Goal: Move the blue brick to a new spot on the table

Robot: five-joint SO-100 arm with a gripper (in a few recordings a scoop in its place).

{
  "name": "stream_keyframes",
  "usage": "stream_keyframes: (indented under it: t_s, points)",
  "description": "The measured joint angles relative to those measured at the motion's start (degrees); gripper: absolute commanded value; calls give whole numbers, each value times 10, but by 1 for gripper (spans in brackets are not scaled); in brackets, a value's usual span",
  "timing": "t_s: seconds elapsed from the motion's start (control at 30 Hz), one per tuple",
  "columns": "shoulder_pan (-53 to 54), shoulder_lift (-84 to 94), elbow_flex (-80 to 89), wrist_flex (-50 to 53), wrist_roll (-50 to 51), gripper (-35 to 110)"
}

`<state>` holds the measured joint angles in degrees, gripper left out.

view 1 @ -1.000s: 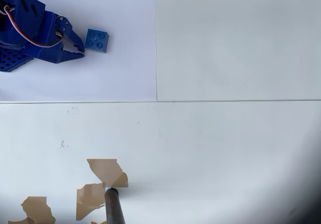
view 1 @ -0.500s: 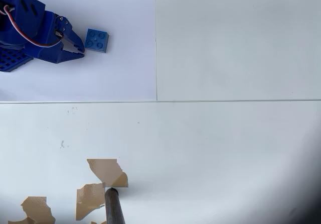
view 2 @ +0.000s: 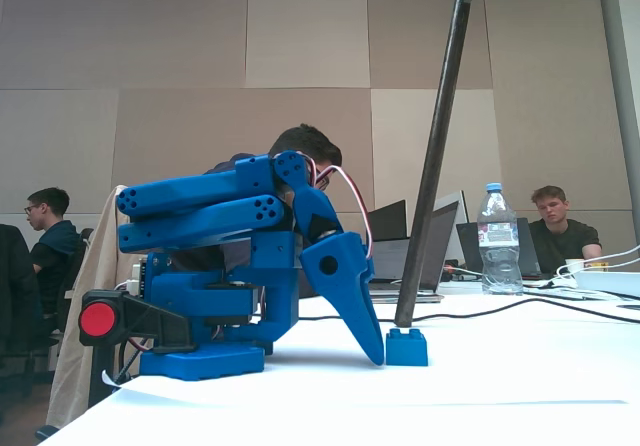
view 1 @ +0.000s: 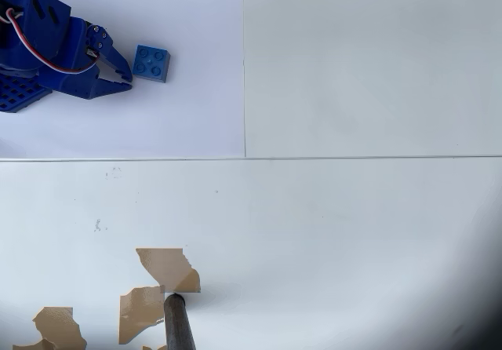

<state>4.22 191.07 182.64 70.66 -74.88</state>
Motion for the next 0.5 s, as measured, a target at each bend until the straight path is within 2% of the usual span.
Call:
stream_keyframes:
  t_s: [0.2, 0.5]
  points:
    - [26, 0, -1, 1, -25, 1]
    - [8, -19, -87, 74, -68, 15]
